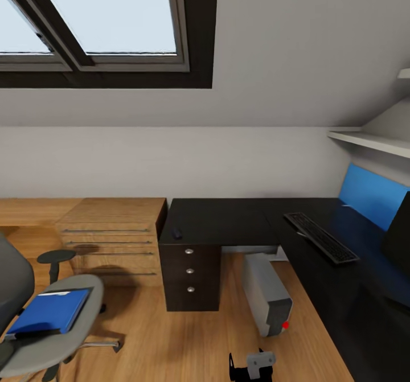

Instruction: In the bedroom, organize the workspace by keeping the computer under the desk, ensuring the monitor is on the desk, placing the keyboard on the desk next to the monitor, placing the mouse on the desk next to the keyboard, moving the folder from the swivel chair onto the desk next to the mouse, stacking the notebook on top of the folder with the pen on top of the notebook, and positioning the swivel chair next to the desk.

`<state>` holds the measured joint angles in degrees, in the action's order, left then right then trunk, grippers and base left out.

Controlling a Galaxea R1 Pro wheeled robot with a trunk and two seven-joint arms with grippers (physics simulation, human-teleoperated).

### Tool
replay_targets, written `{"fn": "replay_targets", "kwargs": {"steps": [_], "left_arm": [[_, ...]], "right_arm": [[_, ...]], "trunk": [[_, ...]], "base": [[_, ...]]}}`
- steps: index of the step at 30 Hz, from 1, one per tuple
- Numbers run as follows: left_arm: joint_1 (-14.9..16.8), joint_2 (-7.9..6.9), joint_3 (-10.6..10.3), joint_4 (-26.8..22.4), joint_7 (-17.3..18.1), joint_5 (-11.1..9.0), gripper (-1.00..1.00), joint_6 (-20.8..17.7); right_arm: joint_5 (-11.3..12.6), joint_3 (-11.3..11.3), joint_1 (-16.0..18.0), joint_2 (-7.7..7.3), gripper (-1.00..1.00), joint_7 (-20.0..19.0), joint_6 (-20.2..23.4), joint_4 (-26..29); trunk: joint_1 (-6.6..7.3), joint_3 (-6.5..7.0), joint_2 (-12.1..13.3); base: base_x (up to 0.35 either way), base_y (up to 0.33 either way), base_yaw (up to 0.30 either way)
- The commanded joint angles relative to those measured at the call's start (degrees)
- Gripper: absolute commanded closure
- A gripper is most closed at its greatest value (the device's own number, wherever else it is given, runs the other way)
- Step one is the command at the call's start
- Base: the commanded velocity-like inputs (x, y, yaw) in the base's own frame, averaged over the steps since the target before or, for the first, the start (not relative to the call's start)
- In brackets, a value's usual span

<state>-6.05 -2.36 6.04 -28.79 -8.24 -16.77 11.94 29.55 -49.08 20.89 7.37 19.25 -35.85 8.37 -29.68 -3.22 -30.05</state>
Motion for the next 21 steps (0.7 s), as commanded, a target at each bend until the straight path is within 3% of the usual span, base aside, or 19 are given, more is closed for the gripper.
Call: {"fn": "replay_targets", "kwargs": {"steps": [1,21], "left_arm": [[-0.02,-0.02,-0.15,-0.09,-0.11,-0.54,-1.0,0.1],[-0.02,0.07,-0.29,0.57,-0.11,-0.54,-1.0,0.01]], "right_arm": [[0.15,-0.49,0.05,0.01,-1.0,0.44,-0.06,-0.02],[0.15,-0.49,0.05,0.03,-1.0,0.44,-0.1,-0.02]], "trunk": [[-0.06,-0.1,-0.09],[-0.06,-0.1,-0.09]], "base": [[0.33,0.0,0.0],[0.33,0.0,0.0]]}}
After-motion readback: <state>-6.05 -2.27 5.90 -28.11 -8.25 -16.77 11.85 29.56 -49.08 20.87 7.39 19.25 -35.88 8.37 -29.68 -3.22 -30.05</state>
